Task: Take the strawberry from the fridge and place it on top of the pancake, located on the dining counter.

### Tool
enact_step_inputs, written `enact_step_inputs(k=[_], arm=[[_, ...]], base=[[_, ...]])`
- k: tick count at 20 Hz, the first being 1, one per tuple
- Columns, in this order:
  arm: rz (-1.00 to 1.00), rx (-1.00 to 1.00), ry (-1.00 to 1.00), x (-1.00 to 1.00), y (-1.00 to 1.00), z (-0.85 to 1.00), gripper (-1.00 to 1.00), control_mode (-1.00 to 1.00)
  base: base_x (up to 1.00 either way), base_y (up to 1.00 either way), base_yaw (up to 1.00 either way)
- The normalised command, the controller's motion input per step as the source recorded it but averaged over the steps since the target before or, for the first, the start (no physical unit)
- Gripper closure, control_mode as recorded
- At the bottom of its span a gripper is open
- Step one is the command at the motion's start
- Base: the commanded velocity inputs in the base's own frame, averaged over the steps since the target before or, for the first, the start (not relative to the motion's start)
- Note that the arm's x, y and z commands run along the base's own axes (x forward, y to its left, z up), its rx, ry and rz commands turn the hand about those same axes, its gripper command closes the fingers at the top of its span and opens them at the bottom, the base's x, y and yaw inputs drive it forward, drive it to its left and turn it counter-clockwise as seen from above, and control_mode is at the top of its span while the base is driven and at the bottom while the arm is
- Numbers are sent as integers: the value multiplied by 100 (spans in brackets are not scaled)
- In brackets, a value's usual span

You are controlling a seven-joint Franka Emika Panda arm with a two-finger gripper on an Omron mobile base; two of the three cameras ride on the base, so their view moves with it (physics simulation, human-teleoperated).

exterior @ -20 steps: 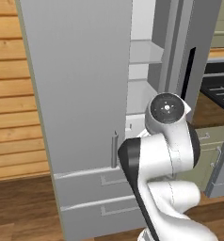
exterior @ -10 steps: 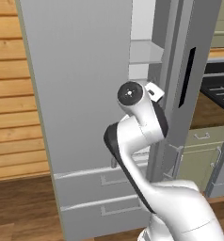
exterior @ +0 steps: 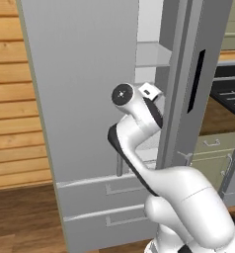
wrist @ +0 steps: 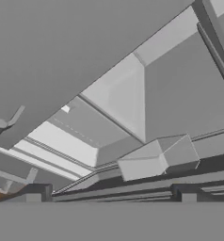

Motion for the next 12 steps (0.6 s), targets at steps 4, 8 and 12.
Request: enact_step_inputs(k=[4, 8, 12], arm=[[-3, -1, 0, 31, -46, -3, -100, -100], [-2, 0, 0, 1, -65, 0, -100, -100], [0, 0, -5, -34, -66, 0, -100, -100]], base=[[0, 0, 0], [0, 0, 0], [0, 0, 0]])
